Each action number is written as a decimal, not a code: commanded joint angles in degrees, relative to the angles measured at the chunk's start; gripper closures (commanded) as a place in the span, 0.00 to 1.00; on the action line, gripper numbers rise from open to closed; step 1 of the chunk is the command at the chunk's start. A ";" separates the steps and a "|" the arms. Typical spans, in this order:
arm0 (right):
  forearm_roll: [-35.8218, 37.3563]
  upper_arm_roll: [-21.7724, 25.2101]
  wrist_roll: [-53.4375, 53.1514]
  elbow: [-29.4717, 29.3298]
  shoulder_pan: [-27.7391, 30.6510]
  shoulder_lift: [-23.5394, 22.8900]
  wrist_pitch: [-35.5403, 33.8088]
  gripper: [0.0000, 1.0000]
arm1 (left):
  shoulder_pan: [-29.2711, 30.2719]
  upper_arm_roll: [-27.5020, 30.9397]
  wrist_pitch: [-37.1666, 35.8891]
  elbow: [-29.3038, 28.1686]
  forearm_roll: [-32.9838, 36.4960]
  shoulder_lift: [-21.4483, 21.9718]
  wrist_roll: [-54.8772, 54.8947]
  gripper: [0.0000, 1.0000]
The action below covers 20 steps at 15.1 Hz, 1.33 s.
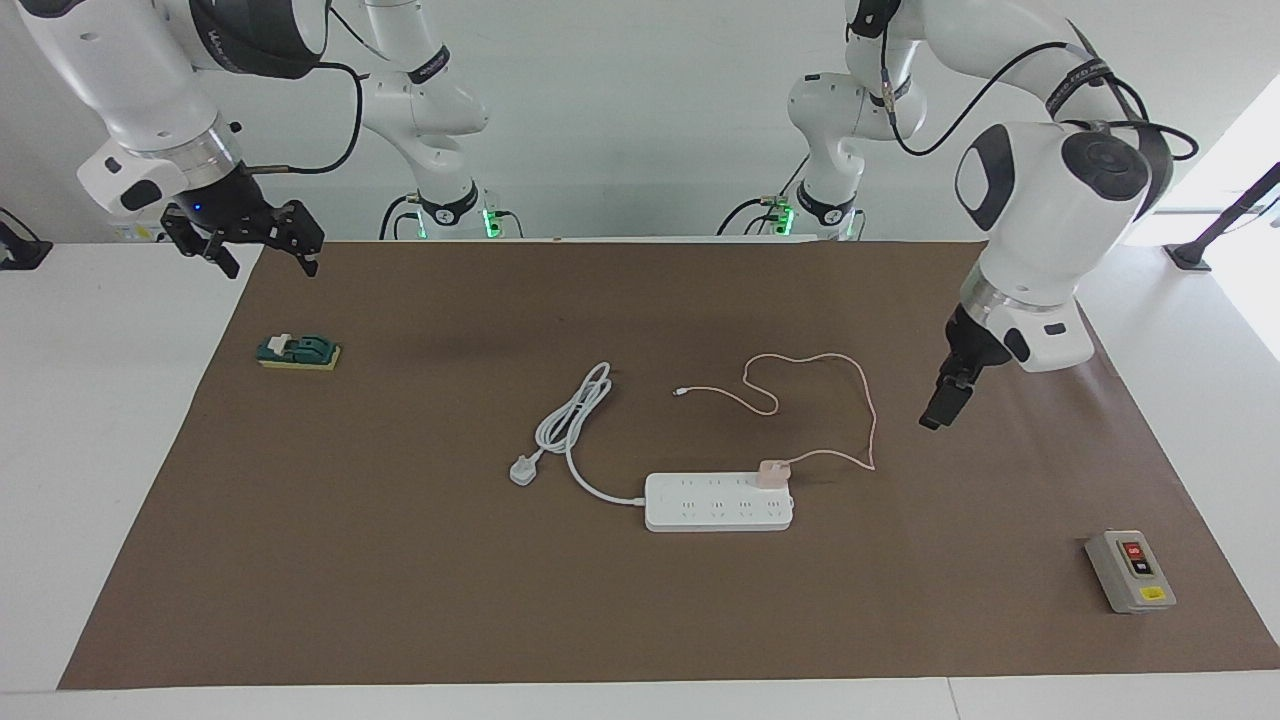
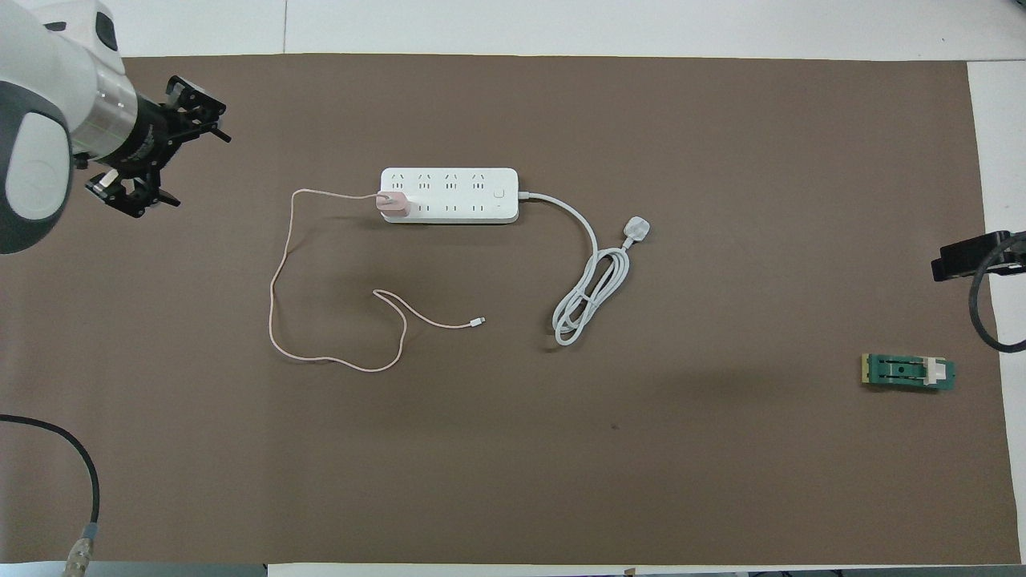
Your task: Plug charger into power strip
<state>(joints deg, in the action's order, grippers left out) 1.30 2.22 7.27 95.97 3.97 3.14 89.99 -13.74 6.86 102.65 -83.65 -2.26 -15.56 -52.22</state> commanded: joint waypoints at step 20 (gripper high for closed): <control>0.10 -0.90 1.08 0.54 1.13 0.82 -0.87 0.00 | 6.71 -0.80 -13.35 -7.14 1.12 16.00 61.36 0.00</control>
<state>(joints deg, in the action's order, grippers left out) 1.30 2.22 7.27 95.97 3.97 3.14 89.99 -6.17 5.37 88.35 -88.29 -1.49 -1.46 5.92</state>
